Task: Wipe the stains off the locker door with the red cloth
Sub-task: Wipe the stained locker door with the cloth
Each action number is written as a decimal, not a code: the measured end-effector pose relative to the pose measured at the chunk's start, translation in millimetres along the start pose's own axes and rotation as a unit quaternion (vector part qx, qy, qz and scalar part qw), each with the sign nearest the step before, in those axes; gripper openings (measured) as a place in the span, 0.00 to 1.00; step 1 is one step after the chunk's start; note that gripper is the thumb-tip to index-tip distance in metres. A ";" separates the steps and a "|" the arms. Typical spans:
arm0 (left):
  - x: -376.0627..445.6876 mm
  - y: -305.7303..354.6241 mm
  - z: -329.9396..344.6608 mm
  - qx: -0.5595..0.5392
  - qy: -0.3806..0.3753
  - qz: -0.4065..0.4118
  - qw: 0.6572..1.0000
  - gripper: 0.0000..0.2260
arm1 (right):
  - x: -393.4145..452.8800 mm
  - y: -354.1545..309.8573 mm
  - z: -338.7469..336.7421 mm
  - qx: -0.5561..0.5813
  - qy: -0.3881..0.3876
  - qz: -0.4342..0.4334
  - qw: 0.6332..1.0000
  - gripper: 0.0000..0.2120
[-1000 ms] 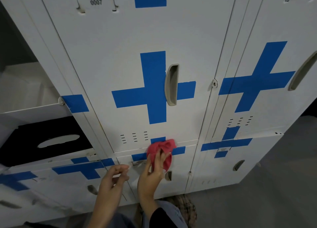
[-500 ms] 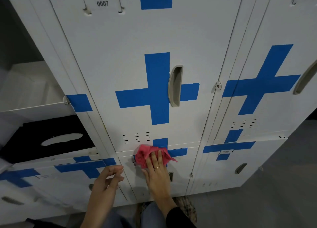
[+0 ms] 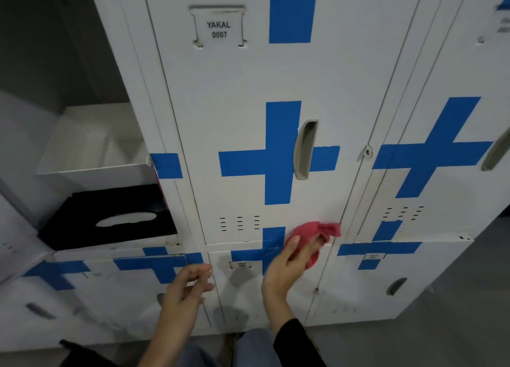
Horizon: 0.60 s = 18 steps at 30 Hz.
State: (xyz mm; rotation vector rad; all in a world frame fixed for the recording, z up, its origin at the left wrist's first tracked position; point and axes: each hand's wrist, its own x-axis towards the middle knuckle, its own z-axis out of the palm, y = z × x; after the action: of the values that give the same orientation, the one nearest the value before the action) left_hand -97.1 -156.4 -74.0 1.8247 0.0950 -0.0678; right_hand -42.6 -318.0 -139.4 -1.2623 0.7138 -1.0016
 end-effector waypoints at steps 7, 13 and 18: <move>-5.9 15.1 -9.7 -0.038 0.039 0.010 0.998 0.05 | -41.1 44.4 2.8 -0.237 -0.301 -0.298 0.875 0.42; -11.7 14.3 -9.3 -0.035 0.025 -0.004 0.999 0.07 | -17.8 61.6 -46.2 -0.315 -0.489 -0.243 0.776 0.30; -9.4 19.5 5.2 -0.028 -0.002 -0.015 0.999 0.05 | -5.6 11.3 -82.4 -0.023 -0.335 0.286 0.898 0.17</move>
State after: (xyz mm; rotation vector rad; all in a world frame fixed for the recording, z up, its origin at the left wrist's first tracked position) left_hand -104.5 -166.6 -55.6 1.7666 0.1214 -0.0884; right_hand -115.3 -348.2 -167.0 -1.2244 0.5073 -0.0416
